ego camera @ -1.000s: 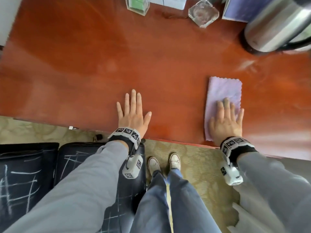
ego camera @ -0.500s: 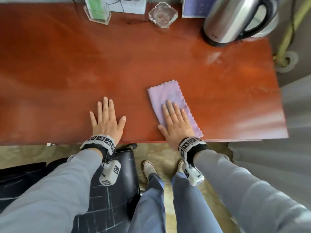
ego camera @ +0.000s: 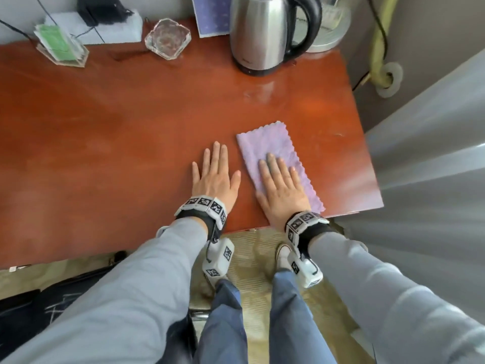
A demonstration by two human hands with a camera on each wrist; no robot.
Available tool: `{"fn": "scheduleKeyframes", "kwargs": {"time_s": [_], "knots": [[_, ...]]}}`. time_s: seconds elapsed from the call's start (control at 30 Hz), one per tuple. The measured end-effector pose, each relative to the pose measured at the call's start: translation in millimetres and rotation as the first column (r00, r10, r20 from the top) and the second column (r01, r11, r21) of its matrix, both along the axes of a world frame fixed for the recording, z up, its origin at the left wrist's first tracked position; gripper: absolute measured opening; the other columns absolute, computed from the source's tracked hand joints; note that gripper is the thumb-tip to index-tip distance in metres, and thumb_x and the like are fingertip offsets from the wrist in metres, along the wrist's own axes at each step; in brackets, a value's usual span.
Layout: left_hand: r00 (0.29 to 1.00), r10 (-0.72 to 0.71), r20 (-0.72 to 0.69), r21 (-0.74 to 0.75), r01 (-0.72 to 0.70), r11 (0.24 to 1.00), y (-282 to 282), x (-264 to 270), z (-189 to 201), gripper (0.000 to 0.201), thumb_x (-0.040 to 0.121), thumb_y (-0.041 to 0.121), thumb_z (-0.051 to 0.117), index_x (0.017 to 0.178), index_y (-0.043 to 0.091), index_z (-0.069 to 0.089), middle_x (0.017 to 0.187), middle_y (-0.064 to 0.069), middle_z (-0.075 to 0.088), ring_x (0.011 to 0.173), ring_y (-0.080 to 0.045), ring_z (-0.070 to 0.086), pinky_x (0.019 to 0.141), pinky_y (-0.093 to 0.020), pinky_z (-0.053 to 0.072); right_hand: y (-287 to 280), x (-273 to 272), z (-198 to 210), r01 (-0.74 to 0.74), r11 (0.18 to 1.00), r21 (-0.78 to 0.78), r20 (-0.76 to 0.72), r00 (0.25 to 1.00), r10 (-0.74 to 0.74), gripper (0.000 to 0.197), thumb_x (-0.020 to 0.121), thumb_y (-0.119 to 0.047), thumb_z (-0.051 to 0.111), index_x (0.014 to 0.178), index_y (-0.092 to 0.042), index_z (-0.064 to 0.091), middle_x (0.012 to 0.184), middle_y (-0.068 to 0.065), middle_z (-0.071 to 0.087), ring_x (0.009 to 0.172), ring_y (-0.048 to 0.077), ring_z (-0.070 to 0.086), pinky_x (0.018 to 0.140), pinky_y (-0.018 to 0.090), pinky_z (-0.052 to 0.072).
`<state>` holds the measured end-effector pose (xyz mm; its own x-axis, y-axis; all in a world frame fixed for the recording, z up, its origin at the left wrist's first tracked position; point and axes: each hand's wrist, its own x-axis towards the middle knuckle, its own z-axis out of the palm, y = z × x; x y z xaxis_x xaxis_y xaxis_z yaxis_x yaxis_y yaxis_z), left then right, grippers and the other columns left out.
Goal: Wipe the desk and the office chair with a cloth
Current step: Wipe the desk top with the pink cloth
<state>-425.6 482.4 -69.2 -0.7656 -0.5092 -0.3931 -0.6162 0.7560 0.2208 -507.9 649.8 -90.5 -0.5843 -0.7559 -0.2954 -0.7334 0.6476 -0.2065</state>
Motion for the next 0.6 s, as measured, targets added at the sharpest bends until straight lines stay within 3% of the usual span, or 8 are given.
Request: {"fn": "scheduleKeyframes", "kwargs": {"time_s": [0.1, 0.2, 0.3, 0.37, 0.43, 0.5, 0.6], "knots": [[0.997, 0.006, 0.083, -0.058, -0.001, 0.998, 3, 1, -5, 0.072, 0.104, 0.052, 0.019, 0.159, 0.021, -0.016, 0.165, 0.004, -0.025, 0.154, -0.016, -0.016, 0.125, -0.051, -0.002, 56, -69, 2, 0.247, 0.968, 0.036, -0.021, 0.969, -0.247, 0.070, 0.101, -0.048, 0.015, 0.158, -0.014, -0.005, 0.165, 0.008, -0.011, 0.152, 0.027, -0.008, 0.123, 0.047, 0.000], [0.993, 0.023, 0.119, -0.039, -0.018, 0.999, 5, -3, -3, 0.073, 0.104, 0.050, 0.020, 0.158, 0.021, -0.019, 0.163, 0.005, -0.030, 0.153, -0.016, -0.020, 0.125, -0.051, -0.004, 66, -112, 5, 0.311, 0.947, 0.078, -0.011, 0.950, -0.311, 0.072, 0.103, -0.048, 0.020, 0.157, -0.011, -0.008, 0.164, 0.012, -0.013, 0.152, 0.031, -0.008, 0.122, 0.050, 0.001], [0.988, 0.042, 0.146, 0.004, -0.043, 0.999, 6, -7, 1, 0.074, 0.105, 0.047, 0.026, 0.158, 0.023, -0.019, 0.162, 0.008, -0.031, 0.152, -0.014, -0.021, 0.125, -0.050, -0.005, 32, -120, 9, 0.336, 0.940, 0.061, 0.026, 0.941, -0.338, 0.074, 0.102, -0.049, 0.019, 0.156, -0.009, -0.011, 0.164, 0.013, -0.016, 0.151, 0.032, -0.012, 0.122, 0.050, -0.003], [0.989, 0.038, 0.142, -0.007, -0.037, 0.999, 5, -7, 2, 0.074, 0.105, 0.046, 0.028, 0.159, 0.023, -0.017, 0.162, 0.009, -0.030, 0.153, -0.014, -0.020, 0.125, -0.050, -0.003, -2, -108, 12, 0.198, 0.979, 0.047, 0.037, 0.979, -0.200, 0.072, 0.103, -0.048, 0.017, 0.156, -0.010, -0.013, 0.163, 0.012, -0.019, 0.151, 0.031, -0.015, 0.122, 0.049, -0.005], [0.993, 0.030, 0.118, -0.046, -0.024, 0.999, 4, -5, 2, 0.074, 0.105, 0.047, 0.030, 0.160, 0.022, -0.013, 0.164, 0.008, -0.025, 0.154, -0.013, -0.016, 0.125, -0.050, -0.001, -36, -78, 16, -0.050, 0.998, 0.030, 0.068, 0.997, 0.048, 0.069, 0.104, -0.044, 0.018, 0.156, -0.012, -0.013, 0.163, 0.011, -0.021, 0.150, 0.030, -0.017, 0.122, 0.049, -0.006], [0.993, 0.018, 0.121, -0.117, -0.003, 0.993, 2, -5, 1, 0.077, 0.104, 0.051, 0.031, 0.160, 0.020, -0.010, 0.166, 0.005, -0.020, 0.154, -0.014, -0.012, 0.125, -0.052, -0.001, -57, -48, 18, -0.234, 0.971, 0.043, 0.117, 0.967, 0.228, 0.067, 0.105, -0.040, 0.020, 0.156, -0.015, -0.014, 0.162, 0.009, -0.023, 0.150, 0.030, -0.020, 0.122, 0.049, -0.008], [0.983, 0.042, 0.179, -0.136, -0.018, 0.991, -9, -13, 3, 0.085, 0.101, 0.059, 0.032, 0.159, 0.017, -0.014, 0.166, 0.001, -0.022, 0.154, -0.017, -0.015, 0.124, -0.054, -0.003, -66, -50, 17, -0.360, 0.929, 0.082, 0.122, 0.929, 0.349, 0.065, 0.105, -0.035, 0.020, 0.156, -0.020, -0.017, 0.161, 0.006, -0.027, 0.149, 0.028, -0.023, 0.121, 0.048, -0.009]]}}
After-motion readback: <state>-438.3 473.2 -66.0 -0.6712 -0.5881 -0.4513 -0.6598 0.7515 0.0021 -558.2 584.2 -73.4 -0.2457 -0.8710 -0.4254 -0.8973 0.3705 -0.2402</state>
